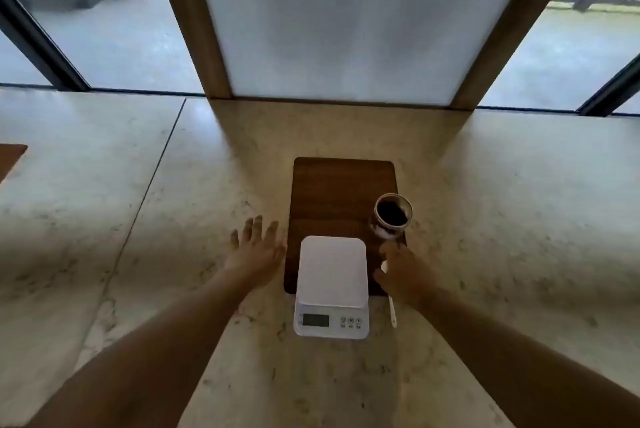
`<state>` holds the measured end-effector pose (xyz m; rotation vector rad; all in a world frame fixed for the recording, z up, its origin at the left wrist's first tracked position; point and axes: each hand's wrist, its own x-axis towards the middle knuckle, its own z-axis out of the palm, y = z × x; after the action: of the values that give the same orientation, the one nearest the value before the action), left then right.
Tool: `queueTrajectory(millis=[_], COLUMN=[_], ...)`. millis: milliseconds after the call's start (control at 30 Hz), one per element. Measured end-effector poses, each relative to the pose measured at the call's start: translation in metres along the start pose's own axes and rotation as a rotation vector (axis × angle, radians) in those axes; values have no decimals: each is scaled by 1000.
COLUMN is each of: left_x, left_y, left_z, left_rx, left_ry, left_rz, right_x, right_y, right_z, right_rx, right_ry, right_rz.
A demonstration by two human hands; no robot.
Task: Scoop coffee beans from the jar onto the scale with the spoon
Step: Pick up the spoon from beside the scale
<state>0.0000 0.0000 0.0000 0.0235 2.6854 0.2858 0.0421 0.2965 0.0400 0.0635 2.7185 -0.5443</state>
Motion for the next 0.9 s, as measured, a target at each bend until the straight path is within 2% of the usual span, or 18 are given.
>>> queueTrajectory(millis=[100,167,233,567,767,900], left_x=[4,3,2,-1,2,1], left_y=[-4,-7,-8,-11,-11,-10], left_z=[22,37,51,79,81,79], left_rx=[61,70,79,-34,-64,-64], left_ry=[2,49,90,350,364,372], left_rz=[32,54,77,166,161,146], right_x=[-6,-13,-16,-23,-27,-30], right_y=[18,27,31,45,60,67], right_z=[14,24,31,51,57,55], right_rx=[-56,-59,-70,-1,110,140], right_ry=[-91,-176,-194,-165,-63,10], right_rz=[104,173,218,279,233,134])
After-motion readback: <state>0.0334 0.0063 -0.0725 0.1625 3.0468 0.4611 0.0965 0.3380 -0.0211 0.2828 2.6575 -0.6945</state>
